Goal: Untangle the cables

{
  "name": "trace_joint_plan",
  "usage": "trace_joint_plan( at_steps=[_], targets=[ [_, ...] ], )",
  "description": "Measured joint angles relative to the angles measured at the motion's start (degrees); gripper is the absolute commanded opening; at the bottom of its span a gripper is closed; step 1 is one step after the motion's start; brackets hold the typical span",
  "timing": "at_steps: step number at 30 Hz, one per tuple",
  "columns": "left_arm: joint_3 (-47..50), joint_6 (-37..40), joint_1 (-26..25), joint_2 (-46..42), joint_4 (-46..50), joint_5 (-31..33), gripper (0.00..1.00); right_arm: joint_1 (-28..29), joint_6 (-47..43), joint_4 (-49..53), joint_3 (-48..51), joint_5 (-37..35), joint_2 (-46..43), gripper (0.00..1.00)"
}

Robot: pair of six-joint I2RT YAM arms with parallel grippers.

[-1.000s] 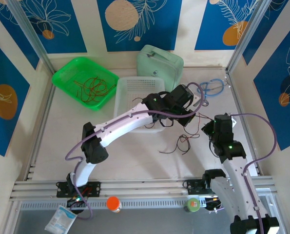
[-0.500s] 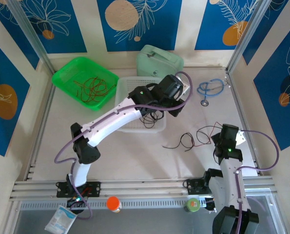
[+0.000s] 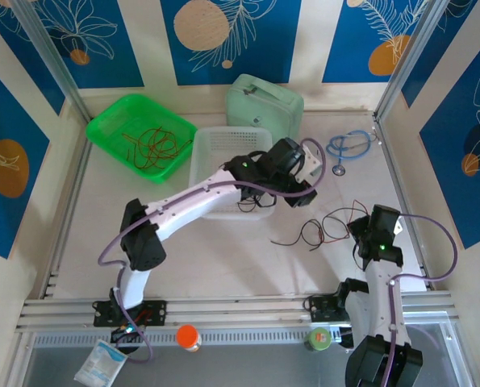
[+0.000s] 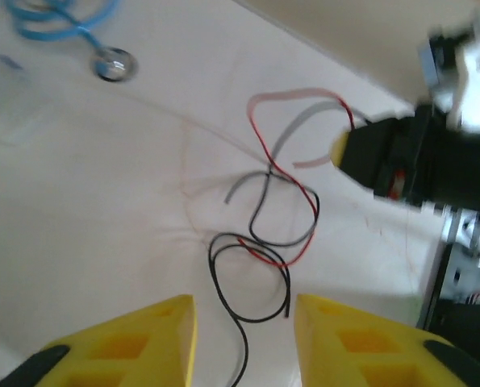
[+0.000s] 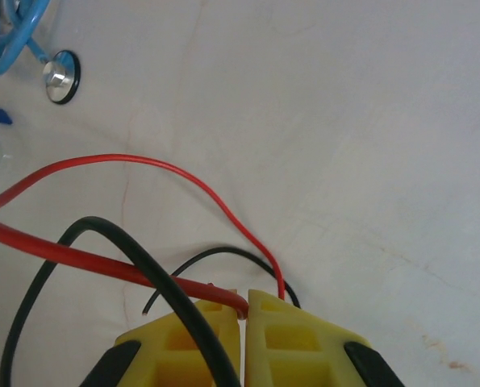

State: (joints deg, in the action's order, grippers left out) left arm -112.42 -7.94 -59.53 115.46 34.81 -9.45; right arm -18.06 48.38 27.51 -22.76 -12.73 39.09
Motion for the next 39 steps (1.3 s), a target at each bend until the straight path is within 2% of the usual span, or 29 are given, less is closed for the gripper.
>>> trace_joint_plan(
  at_steps=[4, 7, 15, 24, 26, 28, 31, 32, 37, 38, 39],
  targets=[
    [5.7, 3.0, 0.0, 4.0, -7.9, -5.2, 0.65, -0.4, -2.5, 1.5, -3.3, 4.0, 1.8, 0.00],
    [7.6, 5.2, 0.0, 6.7, -12.9, -7.1, 0.69, -0.5, -4.4, 2.7, -6.1, 6.6, 2.1, 0.00],
    [7.2, 9.5, 0.0, 11.3, -22.5, -10.4, 0.70, -0.7, -7.2, 6.2, -9.7, 10.4, 2.0, 0.00],
    [2.0, 9.1, 0.0, 17.9, -27.1, -14.5, 0.68, -0.8, -7.9, 9.0, -10.4, 11.9, 2.0, 0.00],
    [-0.5, 8.9, 0.0, 19.7, -27.1, -14.6, 0.58, -0.8, -8.0, 9.5, -11.0, 12.1, 1.9, 0.00],
    [-3.3, 8.7, 0.0, 21.4, -26.7, -14.6, 0.33, -0.8, -8.0, 9.9, -11.5, 12.2, 1.9, 0.00],
    [-6.5, 8.5, 0.0, 22.9, -25.9, -14.6, 0.03, -0.8, -8.0, 10.6, -11.9, 12.4, 1.2, 0.00],
    [-7.0, 8.2, 0.0, 23.0, -25.8, -14.6, 0.00, -0.8, -8.0, 10.9, -12.0, 12.5, 0.9, 0.00],
    [-5.9, 8.0, 0.0, 22.6, -26.0, -12.1, 0.00, -0.9, -7.9, 11.5, -12.3, 13.0, 0.5, 0.00],
    [-4.7, 7.9, 0.0, 22.1, -26.0, -11.0, 0.00, -0.9, -7.9, 11.7, -12.3, 13.0, 0.5, 0.03],
    [-3.2, 7.8, 0.0, 21.1, -25.9, -9.7, 0.00, -1.0, -7.9, 11.9, -12.3, 13.2, 0.5, 0.11]
  ],
)
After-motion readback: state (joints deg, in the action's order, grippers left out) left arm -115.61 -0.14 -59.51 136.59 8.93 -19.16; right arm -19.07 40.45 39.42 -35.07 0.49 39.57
